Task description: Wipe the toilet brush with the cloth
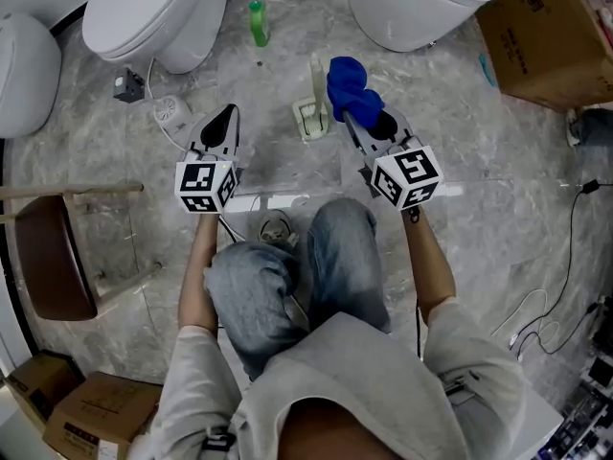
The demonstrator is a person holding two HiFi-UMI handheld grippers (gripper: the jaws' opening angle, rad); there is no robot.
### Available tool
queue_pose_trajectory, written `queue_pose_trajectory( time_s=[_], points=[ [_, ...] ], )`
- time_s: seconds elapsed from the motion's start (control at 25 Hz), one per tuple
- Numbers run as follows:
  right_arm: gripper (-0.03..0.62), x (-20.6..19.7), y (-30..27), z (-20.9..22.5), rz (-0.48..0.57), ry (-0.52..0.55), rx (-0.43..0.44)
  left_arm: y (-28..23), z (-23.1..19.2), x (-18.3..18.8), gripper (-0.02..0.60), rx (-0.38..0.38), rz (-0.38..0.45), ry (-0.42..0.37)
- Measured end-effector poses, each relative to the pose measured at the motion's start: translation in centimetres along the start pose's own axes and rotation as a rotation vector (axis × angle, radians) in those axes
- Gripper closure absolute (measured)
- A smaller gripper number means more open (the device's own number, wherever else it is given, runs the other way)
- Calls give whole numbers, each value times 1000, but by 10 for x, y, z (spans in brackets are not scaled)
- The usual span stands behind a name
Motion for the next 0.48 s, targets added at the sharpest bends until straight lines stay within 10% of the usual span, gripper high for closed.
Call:
queue_pose_trajectory(
  time_s=[0.48],
  points=[
    [484, -34, -37, -9, -99, -22, 56, 7, 2, 0, 563, 0, 1, -4]
  ],
)
Point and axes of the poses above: the fingertips, and each gripper's own axes: y backward along the fingers, z to its right, x out of its top, the point moved 9 cm from there along y, backward along the fingers, and after that the axes turned 2 degrees about x, right-handed, at the moved point
